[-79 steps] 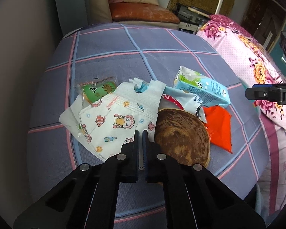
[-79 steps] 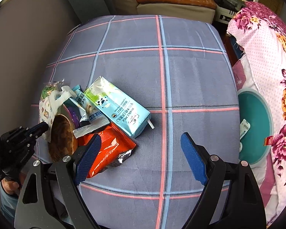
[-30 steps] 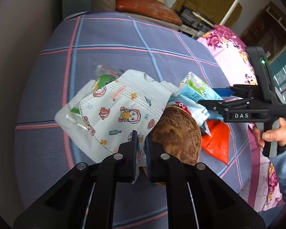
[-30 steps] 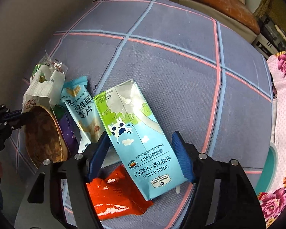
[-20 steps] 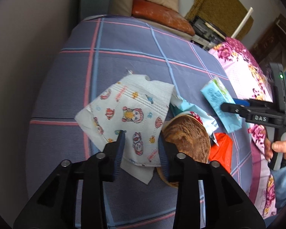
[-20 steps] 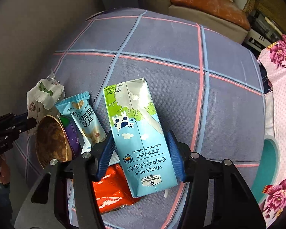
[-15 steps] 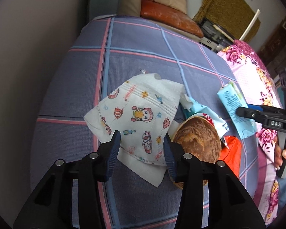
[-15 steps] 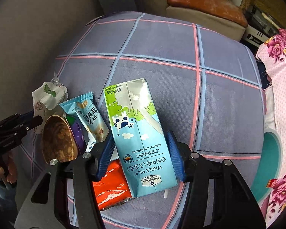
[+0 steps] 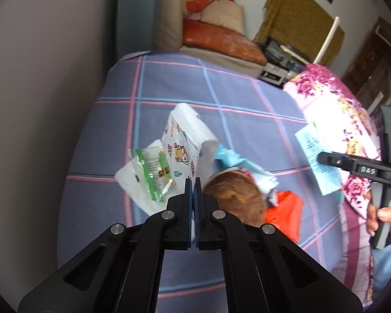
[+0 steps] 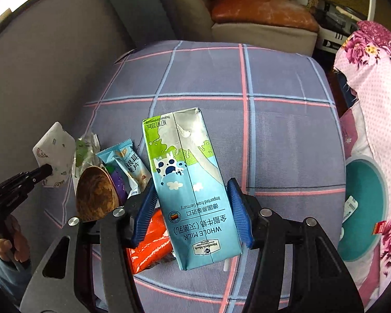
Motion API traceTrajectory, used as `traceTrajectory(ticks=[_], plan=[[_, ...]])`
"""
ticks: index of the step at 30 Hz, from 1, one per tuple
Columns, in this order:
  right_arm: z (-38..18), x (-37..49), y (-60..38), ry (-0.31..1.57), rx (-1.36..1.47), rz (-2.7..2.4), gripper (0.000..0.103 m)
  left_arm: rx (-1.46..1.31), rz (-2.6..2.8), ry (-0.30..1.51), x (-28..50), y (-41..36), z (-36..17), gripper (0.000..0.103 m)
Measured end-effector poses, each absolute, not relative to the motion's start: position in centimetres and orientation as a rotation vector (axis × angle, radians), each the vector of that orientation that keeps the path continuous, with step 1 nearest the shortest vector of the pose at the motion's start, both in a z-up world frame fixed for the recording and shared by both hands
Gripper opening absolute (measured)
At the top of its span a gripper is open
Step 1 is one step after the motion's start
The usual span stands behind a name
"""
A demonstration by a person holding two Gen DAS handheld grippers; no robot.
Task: Collect trash
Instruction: 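Carry mask and milk carton over the wastebasket and open both grippers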
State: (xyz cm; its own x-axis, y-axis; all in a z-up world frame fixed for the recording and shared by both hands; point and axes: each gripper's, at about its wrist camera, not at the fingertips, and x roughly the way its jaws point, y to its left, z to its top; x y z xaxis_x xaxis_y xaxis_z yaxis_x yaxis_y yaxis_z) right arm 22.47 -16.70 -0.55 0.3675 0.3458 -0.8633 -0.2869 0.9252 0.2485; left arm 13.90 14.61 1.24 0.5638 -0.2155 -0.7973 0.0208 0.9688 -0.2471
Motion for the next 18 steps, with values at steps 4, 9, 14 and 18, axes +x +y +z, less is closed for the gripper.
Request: traceTrajectory(ticks=[4,9,14,18], plan=[[0.5,21.4,-19.6,1.094,0.115,0.382,0.052,-0.195,-0.215,0.927,13.7,11.8,3.4,0.002],[1.4,20.2,-24.7,1.053,0.188,0.320,0.052,-0.138,-0.325,0.914,14.8,5.9,4.5,0.002],[1.9,19.3,-31.1,1.013,0.263,0.230,0.052,-0.105,-0.453,0.947,16.9,-1.2,3.7,0.002],[1.9,18.8,-36.7,0.981,0.318,0.145,0.052,-0.071,-0.542,0.982,18.4,-7.5,2.7,0.002]])
